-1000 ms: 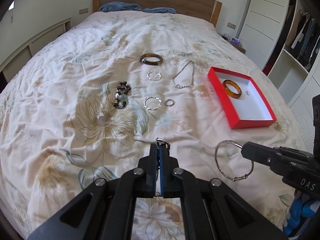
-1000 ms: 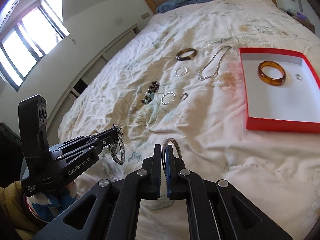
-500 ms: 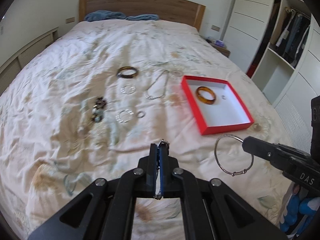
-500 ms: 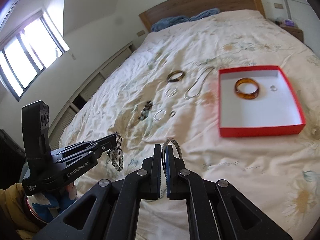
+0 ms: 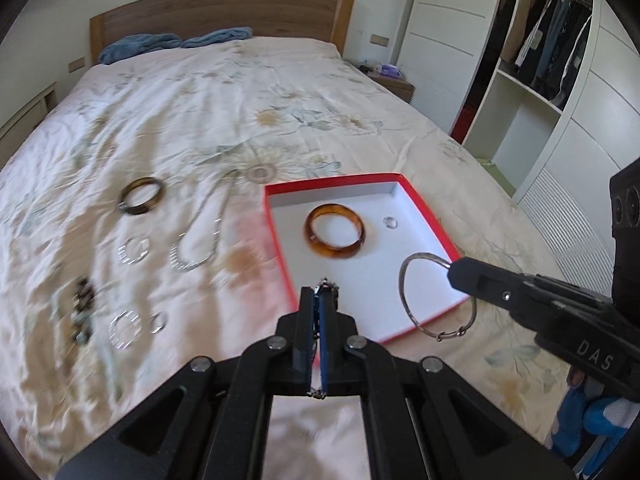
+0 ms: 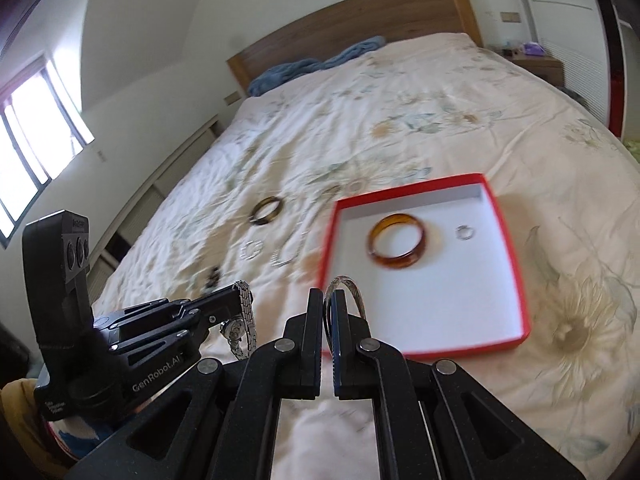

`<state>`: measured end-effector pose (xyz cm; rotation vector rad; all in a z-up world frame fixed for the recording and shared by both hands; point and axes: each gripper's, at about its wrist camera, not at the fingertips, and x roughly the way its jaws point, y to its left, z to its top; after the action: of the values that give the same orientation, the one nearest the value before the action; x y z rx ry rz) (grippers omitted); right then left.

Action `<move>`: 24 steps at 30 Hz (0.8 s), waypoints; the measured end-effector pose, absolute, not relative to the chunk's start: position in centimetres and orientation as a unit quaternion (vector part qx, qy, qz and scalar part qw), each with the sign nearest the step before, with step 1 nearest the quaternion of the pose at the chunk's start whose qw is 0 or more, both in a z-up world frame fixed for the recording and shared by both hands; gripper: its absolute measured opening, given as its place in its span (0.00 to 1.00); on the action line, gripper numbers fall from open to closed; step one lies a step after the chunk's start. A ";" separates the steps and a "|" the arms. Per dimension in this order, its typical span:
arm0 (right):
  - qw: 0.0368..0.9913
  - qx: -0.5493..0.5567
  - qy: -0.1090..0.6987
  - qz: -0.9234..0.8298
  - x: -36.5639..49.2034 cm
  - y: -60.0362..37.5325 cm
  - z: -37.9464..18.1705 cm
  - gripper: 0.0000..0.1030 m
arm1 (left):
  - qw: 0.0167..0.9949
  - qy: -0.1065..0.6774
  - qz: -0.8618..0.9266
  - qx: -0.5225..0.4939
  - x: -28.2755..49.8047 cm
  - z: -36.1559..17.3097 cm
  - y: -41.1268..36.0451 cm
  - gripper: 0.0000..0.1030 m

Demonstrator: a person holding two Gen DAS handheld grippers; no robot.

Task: Organize jewelry
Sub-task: 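Carry the chain bracelet and hoop bangle into the red box and release both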

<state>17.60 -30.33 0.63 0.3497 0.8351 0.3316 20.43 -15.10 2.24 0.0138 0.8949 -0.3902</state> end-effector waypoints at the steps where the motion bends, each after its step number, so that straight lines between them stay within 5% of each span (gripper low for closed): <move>1: 0.885 0.172 0.404 0.156 18.3 -30.8 0.1 0.04 | 0.882 0.432 -0.188 0.010 21.1 1.8 -15.8 0.02; 24: 0.872 0.224 0.427 0.079 22.7 -40.0 -7.3 0.04 | 0.848 0.488 -0.200 0.049 26.8 -6.9 -23.8 0.02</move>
<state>22.75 -40.05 -7.30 0.4682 0.8933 0.1657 26.76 -23.84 -6.95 0.1037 1.0293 -0.4206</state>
